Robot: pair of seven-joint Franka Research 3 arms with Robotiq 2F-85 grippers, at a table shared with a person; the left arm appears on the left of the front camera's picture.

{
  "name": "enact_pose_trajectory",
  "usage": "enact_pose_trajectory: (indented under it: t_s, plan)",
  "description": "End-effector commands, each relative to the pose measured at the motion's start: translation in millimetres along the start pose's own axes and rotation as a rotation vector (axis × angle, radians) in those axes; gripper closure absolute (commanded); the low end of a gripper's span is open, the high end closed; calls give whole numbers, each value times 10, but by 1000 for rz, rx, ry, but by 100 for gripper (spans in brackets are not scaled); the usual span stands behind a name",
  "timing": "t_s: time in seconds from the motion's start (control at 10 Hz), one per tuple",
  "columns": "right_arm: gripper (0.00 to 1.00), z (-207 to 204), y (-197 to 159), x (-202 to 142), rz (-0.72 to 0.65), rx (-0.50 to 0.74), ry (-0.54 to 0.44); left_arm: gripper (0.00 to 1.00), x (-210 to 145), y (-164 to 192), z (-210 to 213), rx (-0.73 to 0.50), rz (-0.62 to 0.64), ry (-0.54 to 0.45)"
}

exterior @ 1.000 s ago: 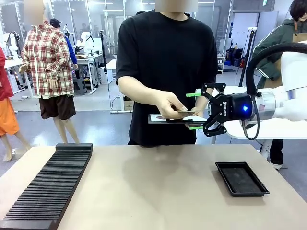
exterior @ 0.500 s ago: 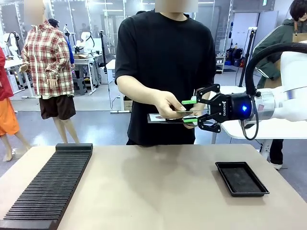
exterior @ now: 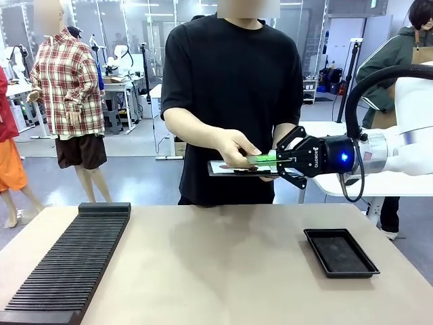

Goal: Inspect the PCB.
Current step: Pick up the Blank PCB that the human is holding.

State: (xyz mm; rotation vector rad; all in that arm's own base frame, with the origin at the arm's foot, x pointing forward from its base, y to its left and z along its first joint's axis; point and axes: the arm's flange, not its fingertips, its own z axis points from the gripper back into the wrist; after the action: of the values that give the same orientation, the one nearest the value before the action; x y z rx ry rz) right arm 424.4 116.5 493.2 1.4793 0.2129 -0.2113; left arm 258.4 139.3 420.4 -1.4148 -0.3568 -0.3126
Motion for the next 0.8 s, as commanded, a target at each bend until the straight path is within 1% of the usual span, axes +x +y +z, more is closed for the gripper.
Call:
enact_pose_trajectory:
  t_s: [0.0, 0.3, 0.4, 0.5, 0.7]
  plan:
    - [100, -71, -23, -55, 27, 22, -30, 5, 1, -8, 7, 2, -5, -2]
    - [100, -36, -121, -50, 22, 31, -36, 5, 1, -8, 7, 2, -5, -2]
    - [100, 52, -210, -35, 62, 17, -51, 5, 1, -8, 7, 2, -5, -2]
    - [100, 7, -81, -24, 0, -1, -12, 5, 1, -8, 7, 2, -5, -2]
    - [100, 7, -81, -24, 0, -1, -12, 5, 1, -8, 7, 2, -5, -2]
